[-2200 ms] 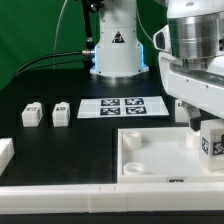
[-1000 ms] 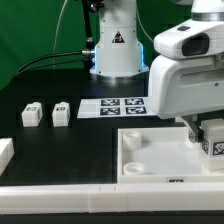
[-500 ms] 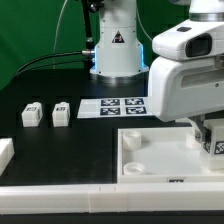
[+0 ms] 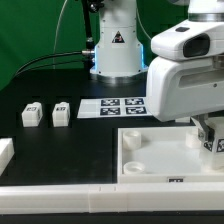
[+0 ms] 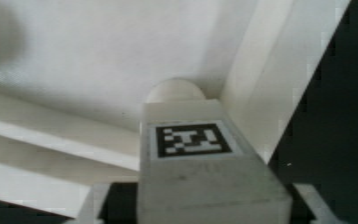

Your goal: Assemble one leg

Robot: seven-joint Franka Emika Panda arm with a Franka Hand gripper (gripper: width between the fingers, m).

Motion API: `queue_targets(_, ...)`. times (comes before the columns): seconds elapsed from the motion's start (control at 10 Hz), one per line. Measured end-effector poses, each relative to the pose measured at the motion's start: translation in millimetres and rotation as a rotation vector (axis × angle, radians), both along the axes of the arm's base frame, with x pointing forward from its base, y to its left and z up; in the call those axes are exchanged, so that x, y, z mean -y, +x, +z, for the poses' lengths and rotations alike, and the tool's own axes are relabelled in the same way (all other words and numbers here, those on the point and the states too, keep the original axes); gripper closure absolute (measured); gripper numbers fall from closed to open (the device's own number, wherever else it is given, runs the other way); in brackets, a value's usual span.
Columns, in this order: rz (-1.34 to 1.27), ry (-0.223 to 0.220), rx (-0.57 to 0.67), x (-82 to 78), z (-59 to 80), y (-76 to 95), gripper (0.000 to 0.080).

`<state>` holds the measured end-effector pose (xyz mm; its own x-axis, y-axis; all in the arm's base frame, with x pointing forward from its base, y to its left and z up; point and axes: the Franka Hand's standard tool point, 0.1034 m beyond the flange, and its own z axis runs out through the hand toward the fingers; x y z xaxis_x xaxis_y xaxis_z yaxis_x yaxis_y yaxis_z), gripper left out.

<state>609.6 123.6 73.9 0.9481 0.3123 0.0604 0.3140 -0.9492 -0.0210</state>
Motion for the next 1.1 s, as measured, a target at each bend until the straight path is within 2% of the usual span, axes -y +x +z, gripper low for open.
queue_targets(0.6,-0.644,0.05,-0.031,3.3,-0.3,0.5,0.0502)
queue_targets(1.0,-1.21,0.102,-0.066,6.9,-3.2,-0.8,0.0502)
queue_targets(1.1,-1.246,0.104,-0.062,6.4,-3.2,-1.2,0.0502)
